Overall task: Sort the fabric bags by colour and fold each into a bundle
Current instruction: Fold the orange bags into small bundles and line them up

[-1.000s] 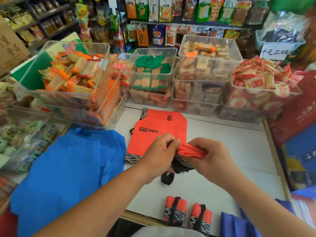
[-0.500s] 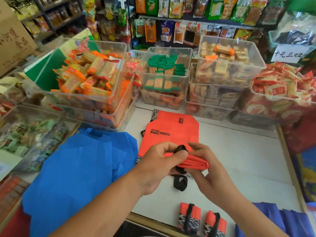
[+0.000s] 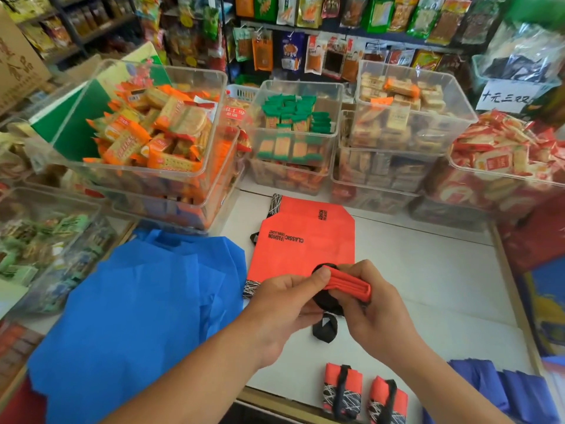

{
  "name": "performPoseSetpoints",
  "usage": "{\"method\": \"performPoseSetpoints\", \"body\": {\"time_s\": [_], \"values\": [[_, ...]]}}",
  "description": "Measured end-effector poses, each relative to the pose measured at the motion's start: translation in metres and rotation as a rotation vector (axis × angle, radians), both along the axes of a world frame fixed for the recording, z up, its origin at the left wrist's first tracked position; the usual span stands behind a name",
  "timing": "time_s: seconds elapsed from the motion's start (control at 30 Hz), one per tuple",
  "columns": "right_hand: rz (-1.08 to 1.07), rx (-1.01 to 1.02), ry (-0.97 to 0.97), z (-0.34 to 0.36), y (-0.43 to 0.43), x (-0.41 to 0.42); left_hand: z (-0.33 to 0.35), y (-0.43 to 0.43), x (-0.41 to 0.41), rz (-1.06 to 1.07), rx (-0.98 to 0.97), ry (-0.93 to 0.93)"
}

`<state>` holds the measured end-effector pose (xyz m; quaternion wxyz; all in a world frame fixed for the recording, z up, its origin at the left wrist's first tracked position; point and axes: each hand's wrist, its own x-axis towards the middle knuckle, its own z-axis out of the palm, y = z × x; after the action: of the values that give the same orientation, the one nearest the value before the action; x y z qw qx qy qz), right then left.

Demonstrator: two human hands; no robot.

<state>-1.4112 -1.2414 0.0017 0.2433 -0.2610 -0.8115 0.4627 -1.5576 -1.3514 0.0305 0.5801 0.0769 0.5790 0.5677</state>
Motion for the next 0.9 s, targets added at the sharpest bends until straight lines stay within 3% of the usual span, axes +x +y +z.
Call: {"method": "performPoseSetpoints", "body": {"time_s": [0.23, 0.37, 0.5, 0.6, 0.7, 0.9], "values": [[0.039, 0.075, -0.022, 0.007, 0.000, 0.005, 0.004, 0.006, 0.006, 0.100, 0.047, 0.096], [0.045, -0.002, 0.006, 0.008, 0.000, 0.006, 0.003, 0.008, 0.010, 0.098, 0.022, 0.315], [0.038, 0.050, -0.035, 0.000, -0.003, 0.007, 0.006, 0.011, 0.012, 0.062, 0.060, 0.616], [0.035, 0.097, -0.056, -0.003, 0.001, 0.007, 0.006, 0.012, 0.018, 0.075, 0.087, 0.693], [0.020, 0.201, -0.064, 0.000, 0.008, 0.011, 0.005, 0.010, 0.021, 0.108, 0.051, 0.574], [0.024, 0.638, -0.071, -0.004, 0.005, 0.018, 0.011, 0.008, 0.028, 0.267, 0.016, 0.011]]}}
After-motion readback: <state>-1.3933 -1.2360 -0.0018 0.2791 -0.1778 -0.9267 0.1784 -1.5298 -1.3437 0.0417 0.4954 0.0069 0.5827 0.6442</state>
